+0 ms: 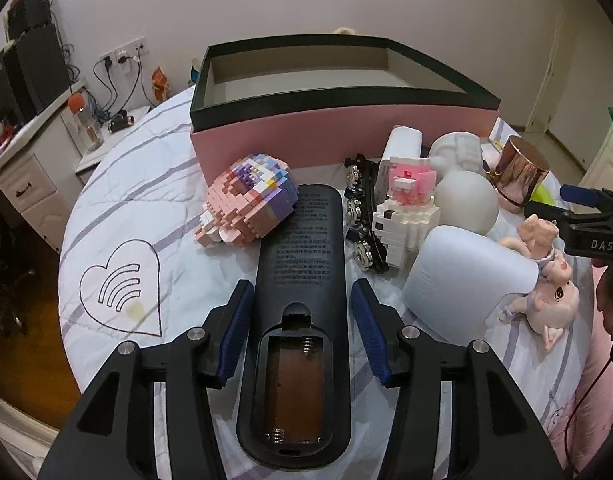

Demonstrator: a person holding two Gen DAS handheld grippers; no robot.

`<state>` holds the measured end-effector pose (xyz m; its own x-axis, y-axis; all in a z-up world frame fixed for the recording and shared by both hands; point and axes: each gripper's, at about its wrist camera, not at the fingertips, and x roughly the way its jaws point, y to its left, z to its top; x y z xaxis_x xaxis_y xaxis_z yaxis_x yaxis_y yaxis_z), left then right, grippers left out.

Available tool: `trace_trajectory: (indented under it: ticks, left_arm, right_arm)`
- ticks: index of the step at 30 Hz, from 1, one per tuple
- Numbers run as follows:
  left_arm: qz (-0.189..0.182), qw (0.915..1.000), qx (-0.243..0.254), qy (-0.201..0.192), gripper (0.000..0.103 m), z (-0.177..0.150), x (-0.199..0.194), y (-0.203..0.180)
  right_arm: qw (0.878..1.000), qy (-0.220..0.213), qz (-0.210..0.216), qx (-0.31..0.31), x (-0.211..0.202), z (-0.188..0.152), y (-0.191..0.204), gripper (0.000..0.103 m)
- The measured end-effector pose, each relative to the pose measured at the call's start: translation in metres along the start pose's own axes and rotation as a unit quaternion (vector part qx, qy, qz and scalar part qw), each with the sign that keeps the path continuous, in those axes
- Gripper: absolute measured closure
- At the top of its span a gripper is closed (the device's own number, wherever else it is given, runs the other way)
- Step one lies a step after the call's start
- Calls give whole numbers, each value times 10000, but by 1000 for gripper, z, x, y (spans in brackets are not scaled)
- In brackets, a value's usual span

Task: Organize rigid objects
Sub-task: 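Reach the left tool to the black remote and close on it while the right tool reaches the yellow highlighter, then close the right tool on the yellow highlighter and lift it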

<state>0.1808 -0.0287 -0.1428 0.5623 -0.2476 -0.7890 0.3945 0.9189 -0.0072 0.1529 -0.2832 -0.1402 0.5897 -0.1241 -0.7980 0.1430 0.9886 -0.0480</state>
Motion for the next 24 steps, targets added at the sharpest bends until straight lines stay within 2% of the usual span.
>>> trace_trajectory:
  ticks: [2,4,13,16,19,24]
  left_arm:
    - [-13,10000,-47,-1,58,-2,-2,2]
    - [-90,9999,-126,-1,58,-5,-6,4]
    - [-16,9999,-142,-36,58,-5,-5,2]
    - [108,9999,-118,-61,59,-6,-5,-3]
    - [180,9998,-90,-92,59,-8,-7,-10]
    - [-134,9992,-360,-88,59,-13,-14,-1]
  right_arm:
    - [9998,41,167,-22,-2,0,0,19]
    - [9999,75,123,-61,-3,-1,-1,31]
    - [10000,4,48,17,7,6,-5,39]
    - [9999,-66,45,76,10,10,-6,51]
    - [9999,-115,87,23,10,10,-2,76]
    - [9997,-124,183,72,2,4,-4,76]
